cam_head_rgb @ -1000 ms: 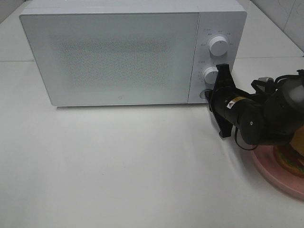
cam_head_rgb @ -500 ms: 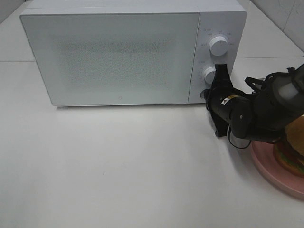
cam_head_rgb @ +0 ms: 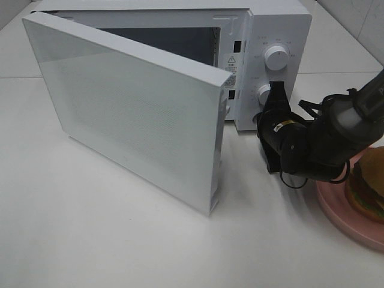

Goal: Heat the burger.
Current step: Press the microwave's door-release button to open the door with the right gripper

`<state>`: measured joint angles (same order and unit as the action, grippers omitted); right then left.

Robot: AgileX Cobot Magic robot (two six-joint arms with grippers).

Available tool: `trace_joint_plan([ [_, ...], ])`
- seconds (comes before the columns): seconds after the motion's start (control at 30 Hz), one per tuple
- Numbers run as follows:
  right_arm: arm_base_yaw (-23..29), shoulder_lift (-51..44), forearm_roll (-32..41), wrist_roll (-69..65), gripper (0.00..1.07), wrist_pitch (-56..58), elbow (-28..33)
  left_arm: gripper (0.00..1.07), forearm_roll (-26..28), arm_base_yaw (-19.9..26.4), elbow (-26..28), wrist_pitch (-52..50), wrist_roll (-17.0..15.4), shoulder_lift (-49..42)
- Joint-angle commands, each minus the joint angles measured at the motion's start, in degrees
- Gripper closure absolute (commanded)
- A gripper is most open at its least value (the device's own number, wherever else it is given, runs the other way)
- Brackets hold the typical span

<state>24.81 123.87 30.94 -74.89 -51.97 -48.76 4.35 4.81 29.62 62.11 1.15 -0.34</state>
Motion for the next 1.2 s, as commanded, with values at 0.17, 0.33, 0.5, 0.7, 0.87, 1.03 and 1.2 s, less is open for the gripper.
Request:
trace_joint_plan([
  [0.17, -3.21, -0.69, 2.18, 1.26, 1.07, -15.76, -4.70, 0.07, 0.29, 0.11, -0.11, -0.74, 0.00, -0.63],
  [0.33, -3.21, -0.69, -0.29, 1.26, 1.07, -14.09, -4.70, 0.07, 0.29, 0.11, -0.11, -0.74, 0.00, -0.63],
  [0.5, -3.09, -0.69, -0.80, 1.26, 1.07, -11.69, -4.70, 0.07, 0.29, 0.11, -0.11, -0.74, 0.00, -0.63],
  [0.7, -1.83, -0.74, -2.92, 0.52, 1.07, -8.25, -4.58, 0.07, 0.29, 0.11, -0.11, -0.74, 0.00, -0.63],
  [0.87, -0.69, -1.32, -2.75, -1.09, 1.07, -7.10, -2.35, 0.07, 0.29, 0.11, -0.11, -0.74, 0.00, -0.63],
  [1.03, -0.52, -2.69, -2.98, -1.09, 1.07, -7.22, 0.80, 0.07, 0.29, 0.11, -0.11, -0.74, 0.00, -0.63],
  [1.2, -0.52, -4.76, -3.21, -1.09, 1.07, -7.22, 3.72, 0.07, 0.29, 0.11, -0.11, -0.74, 0.00, -0.63],
])
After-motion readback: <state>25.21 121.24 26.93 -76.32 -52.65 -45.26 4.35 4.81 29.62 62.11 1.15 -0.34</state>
